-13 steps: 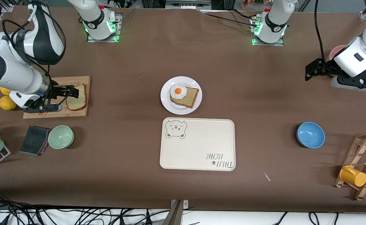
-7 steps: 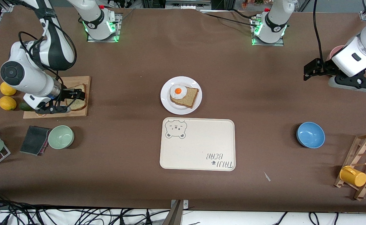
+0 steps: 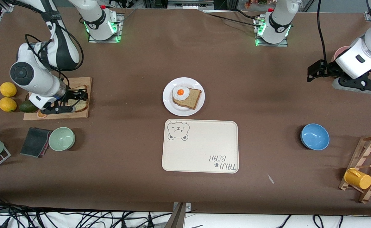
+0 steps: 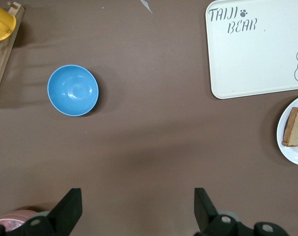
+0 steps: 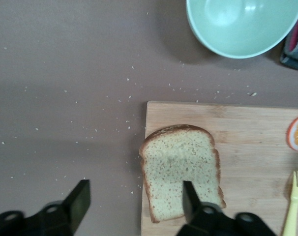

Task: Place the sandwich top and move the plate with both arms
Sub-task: 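Move the right gripper over the bread slice on the cutting board, then lower the right gripper and pinch the bread slice's crust edge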

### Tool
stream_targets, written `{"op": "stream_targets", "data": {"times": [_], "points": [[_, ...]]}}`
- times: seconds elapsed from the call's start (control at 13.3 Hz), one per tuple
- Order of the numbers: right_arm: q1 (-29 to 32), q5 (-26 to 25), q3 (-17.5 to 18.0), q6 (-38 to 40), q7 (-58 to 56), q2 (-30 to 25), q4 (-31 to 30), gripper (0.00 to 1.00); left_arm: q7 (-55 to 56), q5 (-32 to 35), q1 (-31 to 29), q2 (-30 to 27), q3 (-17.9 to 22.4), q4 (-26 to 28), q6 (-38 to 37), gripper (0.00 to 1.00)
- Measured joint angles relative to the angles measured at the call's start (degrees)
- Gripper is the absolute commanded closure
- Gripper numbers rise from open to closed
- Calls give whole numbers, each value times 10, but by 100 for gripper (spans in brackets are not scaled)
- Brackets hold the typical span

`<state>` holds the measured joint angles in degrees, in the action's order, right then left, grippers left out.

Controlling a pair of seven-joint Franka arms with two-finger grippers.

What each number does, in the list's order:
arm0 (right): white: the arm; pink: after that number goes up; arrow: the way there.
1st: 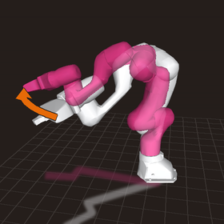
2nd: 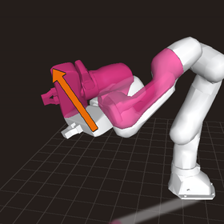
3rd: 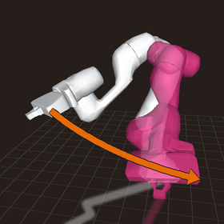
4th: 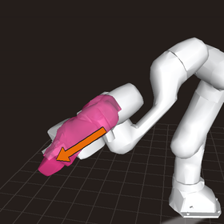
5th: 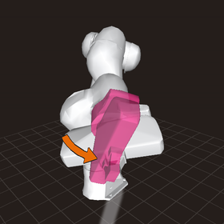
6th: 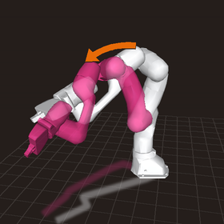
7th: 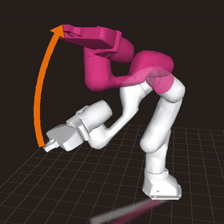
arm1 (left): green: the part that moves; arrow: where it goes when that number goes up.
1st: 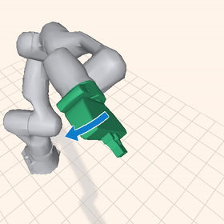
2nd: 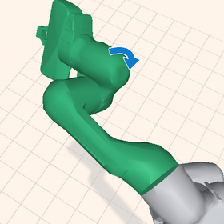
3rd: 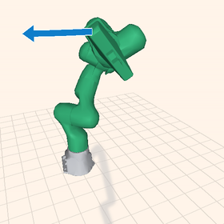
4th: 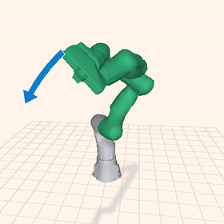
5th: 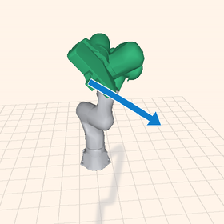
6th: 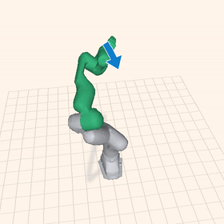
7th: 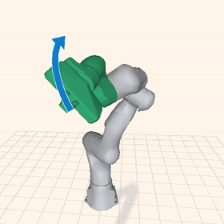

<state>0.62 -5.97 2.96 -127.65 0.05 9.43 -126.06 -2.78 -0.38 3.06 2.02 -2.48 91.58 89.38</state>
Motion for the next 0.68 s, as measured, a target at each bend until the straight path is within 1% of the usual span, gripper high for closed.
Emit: {"op": "stream_targets", "data": {"times": [0.3, 0.68], "points": [[0, -4, 0, -21, 0, 0, -25, 58, 0, 0, 2, 0, 0, 0, 2, 0], [0, -11, 0, -25, 0, 0, -29, 58, 0, 0, 2, 0, -1, 0, 3, 0]]}}
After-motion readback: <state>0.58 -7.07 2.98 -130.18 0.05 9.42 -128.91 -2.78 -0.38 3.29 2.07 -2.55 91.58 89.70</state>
